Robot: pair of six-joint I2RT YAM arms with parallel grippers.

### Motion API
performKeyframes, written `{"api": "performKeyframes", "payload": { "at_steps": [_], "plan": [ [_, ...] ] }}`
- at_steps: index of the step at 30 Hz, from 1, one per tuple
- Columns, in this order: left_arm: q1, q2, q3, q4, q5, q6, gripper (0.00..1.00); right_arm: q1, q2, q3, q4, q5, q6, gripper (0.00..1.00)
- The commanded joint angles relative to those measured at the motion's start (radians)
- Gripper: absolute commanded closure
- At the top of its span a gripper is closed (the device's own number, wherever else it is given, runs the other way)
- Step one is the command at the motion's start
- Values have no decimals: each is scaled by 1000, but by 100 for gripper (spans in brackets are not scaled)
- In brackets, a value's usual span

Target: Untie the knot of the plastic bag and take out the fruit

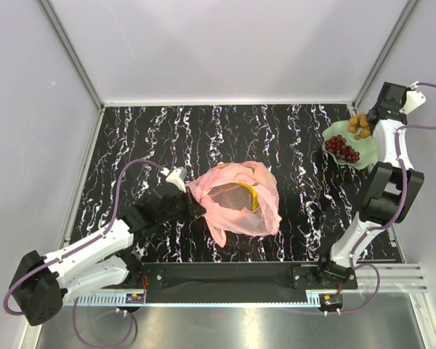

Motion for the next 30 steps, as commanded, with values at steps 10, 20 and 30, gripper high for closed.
{"api": "performKeyframes", "payload": {
  "at_steps": [10, 20, 30],
  "plan": [
    [-4, 17, 118, -60, -44, 26, 100, -19, 212, 197, 23, -132, 26, 31],
    [-7, 31, 85, -4, -40, 40, 100, -18, -30, 179, 5, -219, 27, 0],
    [-20, 60, -2, 178, 5, 28, 100, 229, -453, 19, -7, -810, -86, 0]
  ]
}}
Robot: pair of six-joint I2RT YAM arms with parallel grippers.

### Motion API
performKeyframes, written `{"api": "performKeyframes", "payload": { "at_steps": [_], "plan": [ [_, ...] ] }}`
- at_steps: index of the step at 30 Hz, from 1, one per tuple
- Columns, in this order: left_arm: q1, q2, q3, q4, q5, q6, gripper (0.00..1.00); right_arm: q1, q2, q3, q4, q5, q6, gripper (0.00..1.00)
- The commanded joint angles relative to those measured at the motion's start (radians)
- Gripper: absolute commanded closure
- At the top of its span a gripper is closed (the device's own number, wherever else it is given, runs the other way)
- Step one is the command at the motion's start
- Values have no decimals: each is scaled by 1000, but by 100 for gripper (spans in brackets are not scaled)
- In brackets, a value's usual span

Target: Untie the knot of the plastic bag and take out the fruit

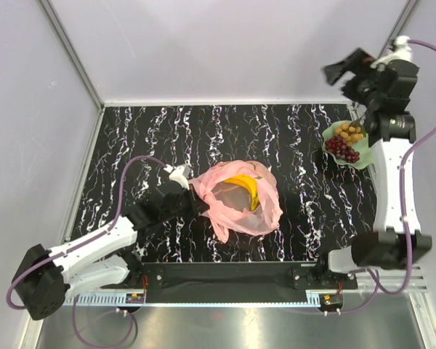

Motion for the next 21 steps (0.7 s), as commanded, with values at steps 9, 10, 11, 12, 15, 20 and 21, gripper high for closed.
{"api": "performKeyframes", "payload": {
  "at_steps": [9, 10, 11, 12, 15, 20, 21],
  "plan": [
    [-86, 209, -62, 406, 79, -41, 100, 556, -457, -359, -86, -216, -117, 0],
    [-91, 229, -59, 431, 84, -44, 100, 586, -467, -376, -98, -228, -120, 0],
    [-92, 249, -45, 462, 88, -46, 100, 639, -472, -393, -139, -236, -129, 1],
    [-94, 272, -33, 469, 93, -49, 100, 678, -472, -395, -170, -216, -135, 0],
    [-99, 328, 1, 496, 89, -54, 100, 823, -479, -414, -274, -112, -169, 0],
    [-99, 388, 39, 506, 78, -58, 100, 961, -505, -502, -287, 9, -128, 0],
    [-100, 397, 47, 506, 75, -63, 100, 981, -498, -510, -291, 57, -126, 0]
  ]
}}
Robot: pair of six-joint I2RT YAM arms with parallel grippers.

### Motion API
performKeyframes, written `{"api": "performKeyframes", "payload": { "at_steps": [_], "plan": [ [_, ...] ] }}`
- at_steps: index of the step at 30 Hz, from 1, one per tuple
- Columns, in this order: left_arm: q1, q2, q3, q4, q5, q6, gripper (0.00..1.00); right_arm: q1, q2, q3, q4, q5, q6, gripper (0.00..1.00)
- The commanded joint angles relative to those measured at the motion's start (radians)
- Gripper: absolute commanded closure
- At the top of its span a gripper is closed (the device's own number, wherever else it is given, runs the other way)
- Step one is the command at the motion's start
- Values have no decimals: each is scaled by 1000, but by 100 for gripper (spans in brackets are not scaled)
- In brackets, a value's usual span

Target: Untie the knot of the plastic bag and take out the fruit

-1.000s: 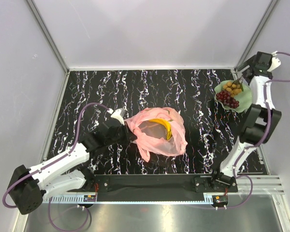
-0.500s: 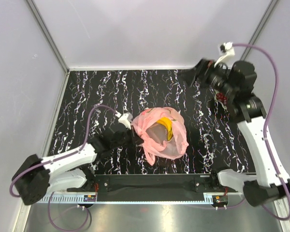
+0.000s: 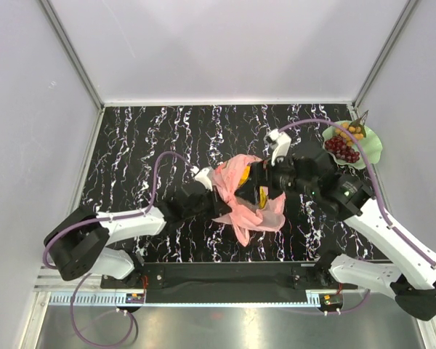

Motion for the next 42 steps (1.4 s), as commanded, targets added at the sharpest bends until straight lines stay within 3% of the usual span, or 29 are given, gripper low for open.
{"api": "performKeyframes", "payload": {
  "at_steps": [1, 7, 12, 16, 20, 22, 26, 29, 32, 34, 36, 37, 40, 42],
  "plan": [
    [-3, 29, 68, 102, -4, -10, 100, 100, -9, -29, -40, 168, 15, 0],
    [-5, 118, 137, 133, 1, -22, 100, 253, 19, -54, -71, 353, 67, 0],
    [-3, 183, 172, 164, 22, -44, 100, 261, 48, -65, -169, 625, 171, 0],
    [-5, 192, 171, 175, 24, -51, 100, 261, 96, -138, -155, 648, 198, 4],
    [-5, 181, 164, 168, 22, -53, 100, 261, 106, -190, -71, 628, 228, 20],
    [-3, 174, 169, 155, 25, -48, 100, 261, 97, -203, -92, 701, 268, 26],
    [-5, 149, 164, 141, 16, -38, 100, 261, 71, -244, -85, 885, 291, 51],
    [-5, 140, 158, 135, 16, -41, 100, 257, 115, -266, -65, 947, 271, 57],
    [-3, 131, 149, 133, 19, -42, 100, 213, 200, -302, -11, 918, 253, 58],
    [-3, 117, 143, 133, 19, -44, 100, 177, 241, -338, 76, 877, 218, 65],
    [-3, 105, 140, 122, 19, -38, 100, 131, 295, -345, 121, 860, 190, 64],
    [-5, 99, 137, 110, 15, -36, 100, 116, 312, -345, 148, 863, 181, 46],
    [-3, 97, 134, 98, 22, -28, 100, 48, 370, -332, 182, 876, 138, 23],
    [-6, 100, 122, 99, 24, -27, 100, -4, 404, -324, 189, 904, 114, 21]
  ]
}}
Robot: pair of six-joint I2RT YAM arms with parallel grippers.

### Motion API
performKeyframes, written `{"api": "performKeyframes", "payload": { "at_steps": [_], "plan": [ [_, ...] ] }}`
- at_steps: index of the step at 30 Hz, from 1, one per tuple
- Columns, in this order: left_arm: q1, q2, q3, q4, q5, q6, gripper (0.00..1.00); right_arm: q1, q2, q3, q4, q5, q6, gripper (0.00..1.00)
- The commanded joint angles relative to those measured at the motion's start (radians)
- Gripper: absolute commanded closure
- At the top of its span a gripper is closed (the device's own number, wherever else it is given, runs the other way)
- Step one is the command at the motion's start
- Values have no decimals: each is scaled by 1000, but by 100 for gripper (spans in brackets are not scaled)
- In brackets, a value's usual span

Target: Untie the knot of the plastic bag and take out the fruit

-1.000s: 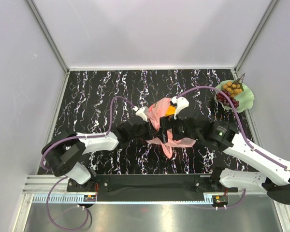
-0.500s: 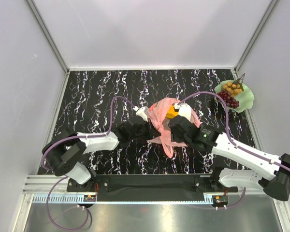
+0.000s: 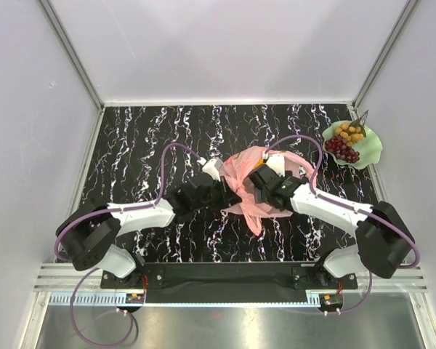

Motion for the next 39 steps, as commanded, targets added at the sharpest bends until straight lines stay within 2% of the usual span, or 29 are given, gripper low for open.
{"api": "performKeyframes", "payload": {
  "at_steps": [1, 10, 21, 25, 26, 29, 34, 35, 37, 39],
  "plan": [
    [-4, -25, -20, 34, 15, 12, 100, -75, 32, 28, 110, 49, -59, 21],
    [-21, 11, -55, 73, 27, -2, 100, -144, 129, 45, 245, -12, -113, 23],
    [-67, 54, -63, 102, 26, -25, 100, -197, 244, 65, 385, -40, -132, 35],
    [-81, 66, -52, 102, 29, -27, 100, -207, 267, 92, 392, -64, -139, 56],
    [-84, 66, -50, 101, 27, -27, 100, -207, 262, 98, 386, -75, -141, 75],
    [-84, 67, -47, 99, 17, -25, 100, -207, 209, 95, 363, -144, -155, 99],
    [-86, 77, -11, 73, 7, -13, 100, -206, 26, 26, 383, -343, -170, 100],
    [-84, 78, 0, 64, 3, -4, 100, -207, -29, 28, 374, -425, -173, 100],
    [-84, 78, 34, 32, -22, 8, 100, -206, -70, 66, 295, -527, -172, 100],
    [-84, 77, 60, 10, -45, 27, 100, -206, -83, 126, 177, -560, -152, 100]
  ]
}}
